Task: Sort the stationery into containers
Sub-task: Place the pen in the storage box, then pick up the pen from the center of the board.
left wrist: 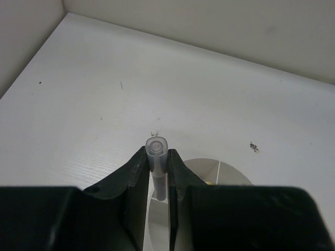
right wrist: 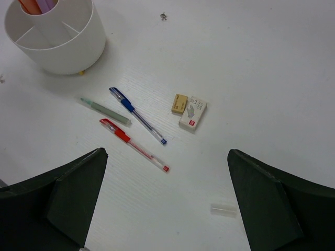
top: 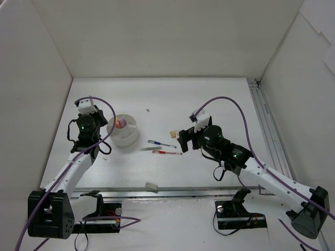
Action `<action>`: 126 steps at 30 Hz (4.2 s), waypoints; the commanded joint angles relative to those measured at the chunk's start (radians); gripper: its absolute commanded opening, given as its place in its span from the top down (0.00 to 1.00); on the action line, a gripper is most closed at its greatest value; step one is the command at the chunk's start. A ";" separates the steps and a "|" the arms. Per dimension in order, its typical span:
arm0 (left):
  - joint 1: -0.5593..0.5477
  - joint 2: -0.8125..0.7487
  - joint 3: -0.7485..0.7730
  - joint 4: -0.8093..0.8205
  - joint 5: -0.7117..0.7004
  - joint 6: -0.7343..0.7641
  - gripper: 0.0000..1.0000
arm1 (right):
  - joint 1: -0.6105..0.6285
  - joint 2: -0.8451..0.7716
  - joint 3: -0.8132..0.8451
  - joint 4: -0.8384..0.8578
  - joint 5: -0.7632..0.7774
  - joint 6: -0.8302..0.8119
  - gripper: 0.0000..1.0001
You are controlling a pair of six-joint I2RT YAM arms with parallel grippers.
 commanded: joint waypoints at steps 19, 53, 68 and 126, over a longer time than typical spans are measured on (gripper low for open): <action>-0.035 0.246 0.073 0.185 0.057 -0.046 1.00 | -0.007 -0.033 -0.014 0.036 0.041 0.011 0.02; -0.035 -0.527 -0.003 -0.542 0.017 -0.169 0.01 | 0.125 0.633 0.282 0.110 -0.228 -0.176 0.02; -0.035 -0.659 -0.007 -0.632 0.000 -0.179 0.01 | 0.152 0.968 0.531 0.044 -0.321 -0.317 0.08; -0.358 -0.181 -0.021 -0.151 0.219 -0.363 0.95 | 0.178 0.504 0.184 0.642 -0.288 -0.145 0.99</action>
